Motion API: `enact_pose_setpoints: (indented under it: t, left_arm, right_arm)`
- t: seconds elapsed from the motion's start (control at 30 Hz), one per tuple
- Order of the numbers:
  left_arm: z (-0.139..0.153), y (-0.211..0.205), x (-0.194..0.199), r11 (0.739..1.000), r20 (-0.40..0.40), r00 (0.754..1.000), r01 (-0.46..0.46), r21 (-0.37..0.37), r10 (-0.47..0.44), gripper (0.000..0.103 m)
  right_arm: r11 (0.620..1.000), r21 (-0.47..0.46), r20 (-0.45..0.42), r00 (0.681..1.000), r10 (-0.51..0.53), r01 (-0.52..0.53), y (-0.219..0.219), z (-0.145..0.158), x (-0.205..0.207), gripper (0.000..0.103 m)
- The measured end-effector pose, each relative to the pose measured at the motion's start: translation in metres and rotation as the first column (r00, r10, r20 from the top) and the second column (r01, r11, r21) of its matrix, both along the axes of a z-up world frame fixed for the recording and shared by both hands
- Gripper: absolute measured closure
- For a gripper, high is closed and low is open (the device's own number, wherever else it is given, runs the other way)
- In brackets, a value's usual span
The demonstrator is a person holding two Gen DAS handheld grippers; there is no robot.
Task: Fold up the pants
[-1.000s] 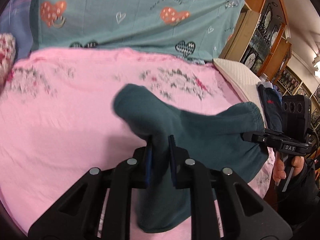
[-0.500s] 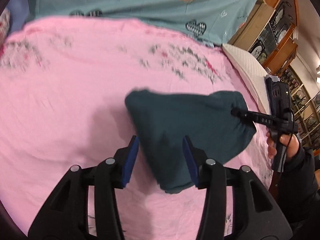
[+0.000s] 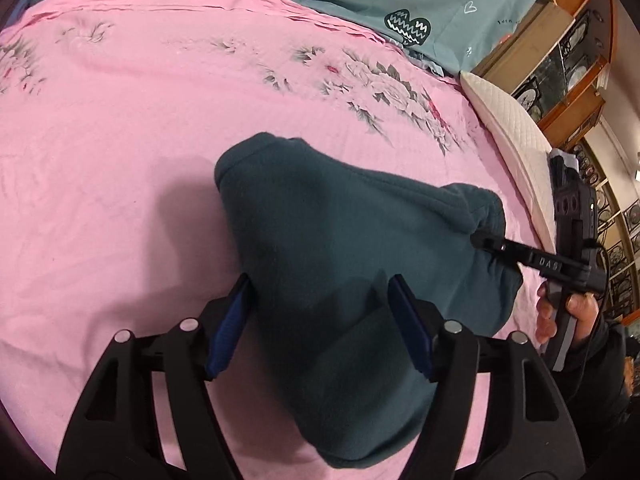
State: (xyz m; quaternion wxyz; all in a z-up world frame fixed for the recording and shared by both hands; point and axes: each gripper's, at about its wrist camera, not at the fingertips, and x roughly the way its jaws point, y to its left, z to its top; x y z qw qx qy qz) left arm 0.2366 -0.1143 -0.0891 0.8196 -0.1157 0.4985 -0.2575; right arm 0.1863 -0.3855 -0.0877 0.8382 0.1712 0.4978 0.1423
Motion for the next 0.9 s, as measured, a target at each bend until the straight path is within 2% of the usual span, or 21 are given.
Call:
enact_pose_setpoints:
  t: [0.03,0.07,0.1,0.13,0.17,0.2,0.3,0.4,0.5,0.63,0.77,0.9]
  left_arm:
    - [0.000,-0.001,0.001,1.000,0.001,1.000,-0.003,-0.003,0.003,0.030]
    - [0.000,-0.004,0.001,1.000,0.016,1.000,0.001,0.011,-0.001,0.034]
    - [0.001,-0.006,0.002,1.000,0.028,1.000,0.000,0.028,-0.001,0.044]
    - [0.000,-0.007,0.003,1.000,0.022,1.000,0.001,0.025,-0.002,0.076]
    - [-0.002,-0.005,0.007,1.000,-0.014,1.000,0.005,-0.016,-0.005,0.089]
    - [-0.001,-0.003,0.007,0.999,-0.020,1.000,-0.007,-0.041,0.006,0.089]
    - [0.012,-0.001,0.003,0.999,0.015,1.000,-0.007,-0.051,0.008,0.090]
    - [0.037,0.005,-0.002,0.997,0.058,0.998,-0.001,-0.081,0.006,0.090]
    - [0.073,0.014,-0.007,0.997,0.138,0.990,-0.013,-0.082,0.024,0.090]
    - [0.126,0.031,-0.004,0.996,0.235,0.969,-0.057,-0.068,0.071,0.090]
    - [0.173,0.052,0.012,0.991,0.330,0.935,-0.124,-0.048,0.133,0.090]
    - [0.187,0.068,0.058,0.982,0.355,0.917,-0.187,-0.028,0.185,0.090]
  right_arm:
    - [1.000,0.005,-0.001,1.000,0.001,-0.001,0.000,0.000,0.000,0.082]
    - [1.000,0.008,0.001,1.000,0.004,-0.004,0.000,0.000,0.000,0.082]
    - [1.000,0.015,0.001,1.000,0.006,-0.006,0.000,0.000,0.000,0.082]
    - [0.999,0.031,0.004,1.000,0.009,-0.010,-0.001,0.001,-0.001,0.083]
    - [0.999,0.048,0.009,1.000,0.010,-0.010,-0.002,0.001,-0.002,0.084]
    - [0.997,0.074,0.018,1.000,0.010,-0.011,-0.003,0.003,-0.004,0.084]
    - [0.993,0.112,0.066,0.998,0.016,-0.023,-0.002,0.017,-0.013,0.085]
    - [0.993,0.107,0.103,0.994,0.031,-0.042,0.007,0.038,-0.019,0.085]
    - [0.992,0.099,0.156,0.986,0.061,-0.077,0.021,0.070,-0.023,0.085]
    - [0.992,0.070,0.254,0.963,0.088,-0.109,0.042,0.128,-0.021,0.085]
    - [0.992,0.036,0.333,0.938,0.101,-0.120,0.066,0.177,0.000,0.085]
    - [0.995,0.004,0.359,0.929,0.091,-0.099,0.092,0.197,0.054,0.085]
